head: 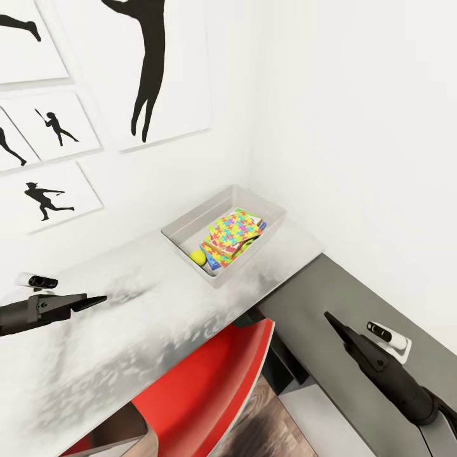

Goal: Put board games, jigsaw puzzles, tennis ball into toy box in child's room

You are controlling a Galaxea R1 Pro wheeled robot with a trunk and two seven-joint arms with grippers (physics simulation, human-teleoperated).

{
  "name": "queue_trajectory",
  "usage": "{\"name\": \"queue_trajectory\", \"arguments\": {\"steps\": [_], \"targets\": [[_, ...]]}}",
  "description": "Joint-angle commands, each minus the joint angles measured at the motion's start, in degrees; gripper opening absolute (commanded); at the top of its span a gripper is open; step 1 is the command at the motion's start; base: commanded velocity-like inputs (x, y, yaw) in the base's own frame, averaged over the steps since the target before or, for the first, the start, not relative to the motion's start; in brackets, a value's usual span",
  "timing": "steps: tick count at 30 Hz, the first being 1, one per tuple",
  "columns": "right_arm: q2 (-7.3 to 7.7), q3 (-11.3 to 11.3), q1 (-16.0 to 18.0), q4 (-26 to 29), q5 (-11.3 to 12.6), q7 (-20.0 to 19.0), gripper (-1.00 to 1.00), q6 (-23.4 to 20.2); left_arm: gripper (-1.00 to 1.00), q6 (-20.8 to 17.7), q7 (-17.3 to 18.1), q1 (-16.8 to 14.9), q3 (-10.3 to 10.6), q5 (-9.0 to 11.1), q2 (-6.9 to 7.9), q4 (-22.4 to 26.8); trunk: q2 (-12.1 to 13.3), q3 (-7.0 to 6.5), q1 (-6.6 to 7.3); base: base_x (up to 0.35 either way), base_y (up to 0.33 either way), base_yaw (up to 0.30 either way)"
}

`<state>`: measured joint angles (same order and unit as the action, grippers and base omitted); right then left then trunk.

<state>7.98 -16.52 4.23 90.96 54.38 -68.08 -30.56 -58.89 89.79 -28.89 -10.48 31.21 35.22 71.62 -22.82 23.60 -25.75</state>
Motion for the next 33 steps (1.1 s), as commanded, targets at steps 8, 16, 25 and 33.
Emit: {"name": "queue_trajectory", "arguments": {"steps": [8,16,25,33], "targets": [[0.01,-0.1,0.0,-0.1,-1.4,0.0,1.0,-0.5,1.0,-0.6,0.2,0.0,0.0,-0.1,0.02,0.0,-0.1,-0.17,-0.03,0.0,0.0,0.0],[0.01,-0.1,0.0,-0.1,-2.6,0.1,1.0,-0.2,1.0,-0.6,0.2,0.0,0.0,-0.1,0.02,0.0,-0.1,-0.34,-0.03,0.0,0.0,0.0],[-0.07,-0.1,0.0,-0.1,-2.7,0.2,1.0,-0.2,1.0,-0.6,0.2,0.0,0.0,-0.1,0.02,0.0,-0.1,-0.58,-0.03,-0.045,0.0,0.0],[-0.07,-0.1,0.0,-0.1,-2.7,-0.1,1.0,0.0,1.0,-0.6,0.2,0.0,0.0,-0.1,0.02,0.0,-0.1,-1.3,-0.03,-0.128,0.0,0.022]]}}
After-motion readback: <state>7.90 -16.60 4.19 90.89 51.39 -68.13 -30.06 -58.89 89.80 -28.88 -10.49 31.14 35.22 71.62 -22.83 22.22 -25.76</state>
